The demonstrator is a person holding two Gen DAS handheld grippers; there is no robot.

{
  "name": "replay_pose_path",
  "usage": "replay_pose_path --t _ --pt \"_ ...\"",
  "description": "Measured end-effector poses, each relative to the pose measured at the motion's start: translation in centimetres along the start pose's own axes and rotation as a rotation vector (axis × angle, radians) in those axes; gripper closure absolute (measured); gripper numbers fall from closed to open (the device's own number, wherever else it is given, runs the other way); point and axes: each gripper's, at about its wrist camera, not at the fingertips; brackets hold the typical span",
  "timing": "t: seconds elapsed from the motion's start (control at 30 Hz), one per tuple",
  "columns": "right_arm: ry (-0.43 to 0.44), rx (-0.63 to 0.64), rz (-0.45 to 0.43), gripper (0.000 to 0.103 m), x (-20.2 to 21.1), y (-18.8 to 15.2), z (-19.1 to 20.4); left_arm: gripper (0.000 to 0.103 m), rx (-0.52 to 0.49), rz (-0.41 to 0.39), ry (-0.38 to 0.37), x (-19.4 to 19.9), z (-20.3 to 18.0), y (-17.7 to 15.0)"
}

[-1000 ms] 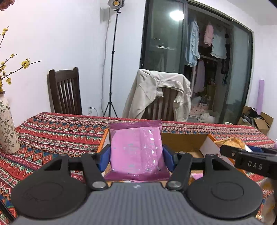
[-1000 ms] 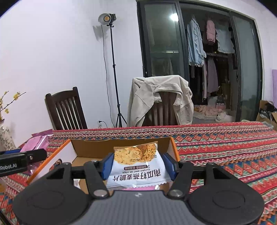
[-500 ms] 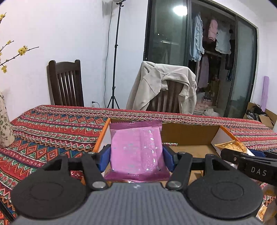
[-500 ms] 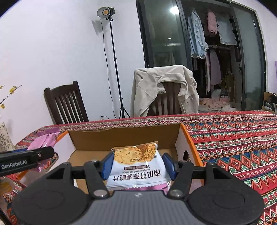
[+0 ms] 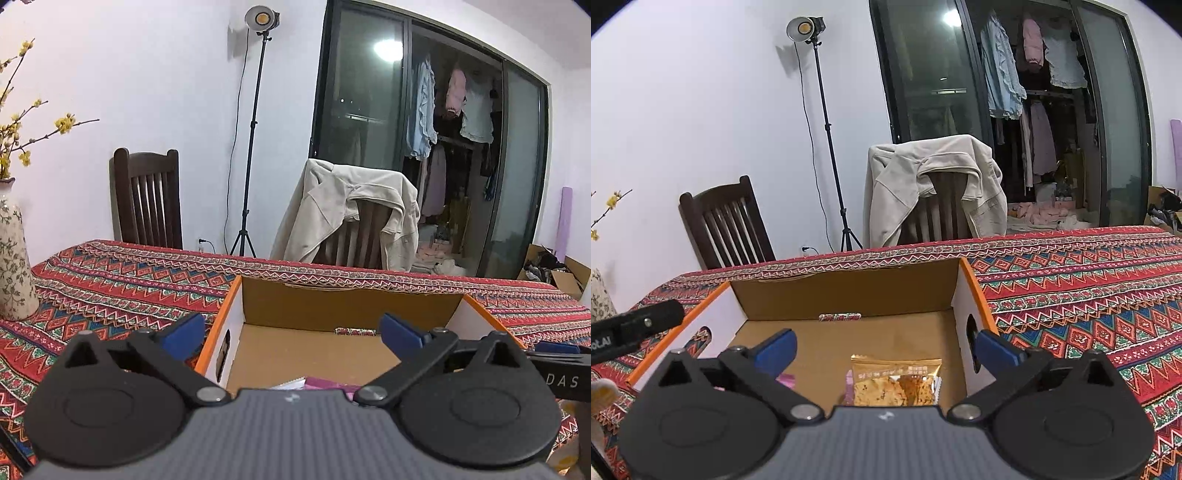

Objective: Organize snacks
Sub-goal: 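Withdraw both grippers from the box back toward the snack pile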

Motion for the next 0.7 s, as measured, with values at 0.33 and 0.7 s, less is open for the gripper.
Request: replay_pose_path --t 0.33,0.7 --pt "-0.019 0.011 -0.019 0.0 2.2 0.5 0.2 0.0 0.01 -0.001 -0.01 2.1 0.4 1.0" --pt "-0.003 0.054 -0.051 0.0 9.7 -0.4 1.4 0.0 -0.01 -0.078 -0.068 9.0 2.2 1.3"
Point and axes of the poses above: each gripper's, at about its wrist camera, not at the fingertips, and x roughly against the way its jaws point, z to its left, y to its top, and after that the axes turned 15 degrees about y, right-handed
